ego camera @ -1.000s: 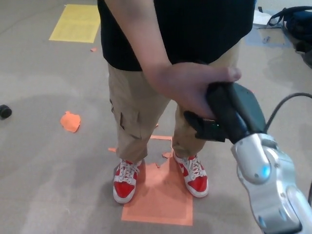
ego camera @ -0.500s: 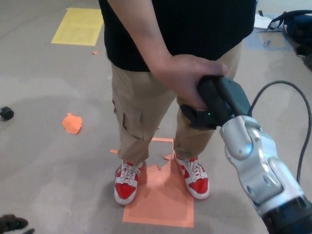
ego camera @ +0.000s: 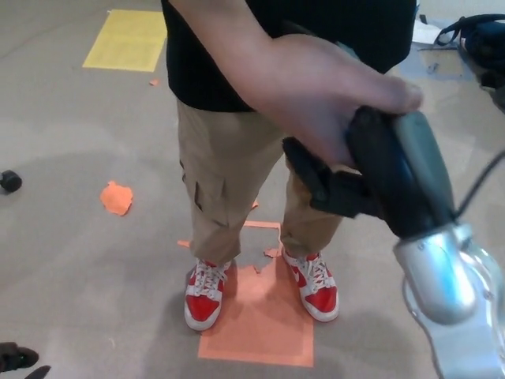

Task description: The robot extends its right arm to grab a person's hand and shakes it

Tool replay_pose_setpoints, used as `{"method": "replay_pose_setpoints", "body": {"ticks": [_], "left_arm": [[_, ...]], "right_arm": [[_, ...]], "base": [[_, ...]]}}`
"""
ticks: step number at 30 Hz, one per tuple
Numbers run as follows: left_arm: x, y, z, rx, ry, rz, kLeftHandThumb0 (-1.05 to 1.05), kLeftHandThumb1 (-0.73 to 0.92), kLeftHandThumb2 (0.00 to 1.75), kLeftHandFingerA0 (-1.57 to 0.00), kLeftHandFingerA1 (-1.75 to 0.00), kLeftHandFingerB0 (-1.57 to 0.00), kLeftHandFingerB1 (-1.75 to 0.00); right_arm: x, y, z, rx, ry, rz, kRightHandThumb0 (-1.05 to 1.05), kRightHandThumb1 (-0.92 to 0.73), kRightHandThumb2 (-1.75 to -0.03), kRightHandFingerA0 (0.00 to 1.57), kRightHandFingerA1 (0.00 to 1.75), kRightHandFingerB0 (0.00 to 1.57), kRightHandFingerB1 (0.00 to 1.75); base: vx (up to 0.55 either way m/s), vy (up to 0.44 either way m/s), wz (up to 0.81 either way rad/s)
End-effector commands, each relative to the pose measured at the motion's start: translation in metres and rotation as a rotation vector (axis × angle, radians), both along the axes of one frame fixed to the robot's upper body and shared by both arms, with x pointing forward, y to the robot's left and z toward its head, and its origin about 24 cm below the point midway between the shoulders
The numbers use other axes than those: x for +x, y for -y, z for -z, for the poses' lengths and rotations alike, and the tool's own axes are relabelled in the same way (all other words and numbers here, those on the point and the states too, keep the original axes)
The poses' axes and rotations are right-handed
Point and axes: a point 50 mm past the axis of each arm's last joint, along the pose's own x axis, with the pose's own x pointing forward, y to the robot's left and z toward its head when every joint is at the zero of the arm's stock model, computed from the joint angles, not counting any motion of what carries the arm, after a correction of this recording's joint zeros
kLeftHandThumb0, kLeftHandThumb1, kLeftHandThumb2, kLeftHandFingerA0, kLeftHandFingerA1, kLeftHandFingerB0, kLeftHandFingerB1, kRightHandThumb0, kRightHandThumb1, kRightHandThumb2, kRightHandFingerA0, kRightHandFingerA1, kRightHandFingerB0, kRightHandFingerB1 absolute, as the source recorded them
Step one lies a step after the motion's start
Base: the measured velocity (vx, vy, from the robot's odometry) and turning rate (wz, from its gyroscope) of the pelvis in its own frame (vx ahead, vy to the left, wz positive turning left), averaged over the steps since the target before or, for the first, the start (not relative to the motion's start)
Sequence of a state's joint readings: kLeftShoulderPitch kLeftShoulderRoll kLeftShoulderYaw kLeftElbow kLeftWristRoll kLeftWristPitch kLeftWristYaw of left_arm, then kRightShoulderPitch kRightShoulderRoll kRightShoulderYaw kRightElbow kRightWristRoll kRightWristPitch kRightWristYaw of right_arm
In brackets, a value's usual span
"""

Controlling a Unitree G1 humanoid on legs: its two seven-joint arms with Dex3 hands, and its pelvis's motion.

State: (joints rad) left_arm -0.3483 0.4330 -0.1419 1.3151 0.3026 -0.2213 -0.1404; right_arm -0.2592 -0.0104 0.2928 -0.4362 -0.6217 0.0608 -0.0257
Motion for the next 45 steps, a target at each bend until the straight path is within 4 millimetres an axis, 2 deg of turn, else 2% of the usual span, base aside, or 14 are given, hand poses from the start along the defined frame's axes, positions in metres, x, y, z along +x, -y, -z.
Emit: {"method": "replay_pose_setpoints", "body": {"ticks": [1, 9, 10, 12, 13, 21, 24, 25, 29, 40, 41, 42, 43, 45], "left_arm": [[-0.015, -0.010, 0.004, -0.010, -0.049, -0.055, -0.81, 0.92, 0.72, -0.28, -0.34, -0.23, -0.32], [-0.016, -0.010, 0.006, 0.000, -0.059, -0.056, -0.82, 0.92, 0.73, -0.25, -0.34, -0.20, -0.31], [-0.017, -0.010, 0.006, 0.005, -0.054, -0.046, -0.82, 0.92, 0.73, -0.26, -0.35, -0.20, -0.32], [-0.020, -0.010, 0.007, 0.008, -0.054, -0.041, -0.84, 0.92, 0.73, -0.27, -0.35, -0.21, -0.32], [-0.020, -0.010, 0.007, 0.005, -0.053, -0.048, -0.80, 0.92, 0.73, -0.28, -0.34, -0.23, -0.32], [-0.017, -0.008, 0.007, 0.005, -0.057, -0.040, -0.80, 0.92, 0.73, -0.27, -0.34, -0.22, -0.32], [-0.017, -0.008, 0.007, 0.014, -0.063, -0.031, -0.81, 0.92, 0.74, -0.28, -0.35, -0.22, -0.33], [-0.016, -0.008, 0.006, 0.015, -0.061, -0.028, -0.74, 0.92, 0.74, -0.27, -0.35, -0.23, -0.33], [-0.014, -0.008, 0.005, 0.015, -0.049, -0.033, -0.78, 0.92, 0.74, -0.32, -0.36, -0.27, -0.34], [-0.010, -0.008, 0.002, 0.031, -0.054, -0.010, -0.78, 0.92, 0.73, -0.30, -0.35, -0.25, -0.33], [-0.011, -0.008, 0.003, 0.032, -0.055, -0.011, -0.77, 0.92, 0.73, -0.30, -0.36, -0.25, -0.33], [-0.011, -0.009, 0.003, 0.033, -0.056, -0.011, -0.77, 0.92, 0.73, -0.30, -0.36, -0.25, -0.33], [-0.014, -0.009, 0.005, 0.032, -0.065, -0.019, -0.80, 0.92, 0.72, -0.32, -0.36, -0.26, -0.33], [-0.016, -0.008, 0.006, 0.026, -0.070, -0.020, -0.79, 0.92, 0.74, -0.30, -0.36, -0.25, -0.34]], "right_arm": [[-0.071, 0.014, -0.043, -0.009, 0.238, -0.098, -0.25, -0.80, -0.66, 0.55, 0.43, 0.22, 0.29], [-0.002, 0.000, -0.006, -0.033, -0.101, -0.057, -0.18, -0.78, -0.63, 0.54, 0.43, 0.18, 0.28], [0.016, -0.002, 0.009, -0.056, -0.179, -0.025, -0.12, -0.55, -0.97, 0.44, 0.61, 0.08, 0.46], [0.028, -0.004, 0.022, -0.072, -0.243, -0.006, -0.11, -0.55, -0.97, 0.43, 0.60, 0.08, 0.46], [0.037, -0.004, 0.032, -0.090, -0.286, 0.010, -0.09, -0.74, -0.62, 0.60, 0.47, 0.21, 0.29], [0.083, -0.004, 0.089, -0.220, -0.516, 0.075, -0.08, -0.74, -0.61, 0.61, 0.46, 0.20, 0.30], [0.086, -0.004, 0.098, -0.231, -0.570, 0.057, -0.07, -0.74, -0.61, 0.56, 0.45, 0.16, 0.28], [0.087, -0.003, 0.100, -0.255, -0.603, 0.035, -0.25, -0.62, -1.06, 0.01, 0.48, 0.00, 0.49], [0.088, 0.001, 0.102, -0.381, -0.628, 0.018, -0.85, -0.56, -0.87, 0.00, 0.03, 0.00, 0.00], [0.055, 0.044, 0.077, -0.223, -0.445, 0.040, -1.02, -0.74, -1.07, 0.00, 0.04, 0.00, 0.00], [0.055, 0.048, 0.076, -0.219, -0.447, 0.047, -0.87, -0.84, -0.66, 0.00, 0.00, 0.00, 0.00], [0.054, 0.052, 0.076, -0.215, -0.449, 0.056, -0.87, -0.84, -0.66, 0.00, 0.00, 0.00, 0.00], [0.053, 0.067, 0.080, -0.192, -0.465, 0.098, -0.99, -0.73, -1.05, 0.00, 0.03, 0.00, 0.00], [0.053, 0.076, 0.084, -0.185, -0.486, 0.120, -0.98, -0.72, -1.04, 0.00, 0.04, 0.00, 0.00]], "base": [[0.00, 0.000, 0.00], [0.00, -0.001, -0.01], [0.00, 0.000, 0.00], [0.00, 0.000, 0.00], [0.00, 0.000, 0.00], [0.00, 0.000, 0.00], [0.00, 0.000, 0.00], [0.00, 0.000, 0.00], [0.00, 0.000, 0.00], [0.00, -0.002, 0.01], [0.00, 0.000, 0.00], [0.00, 0.000, 0.00], [0.00, 0.000, 0.00], [0.00, 0.000, 0.00]]}}
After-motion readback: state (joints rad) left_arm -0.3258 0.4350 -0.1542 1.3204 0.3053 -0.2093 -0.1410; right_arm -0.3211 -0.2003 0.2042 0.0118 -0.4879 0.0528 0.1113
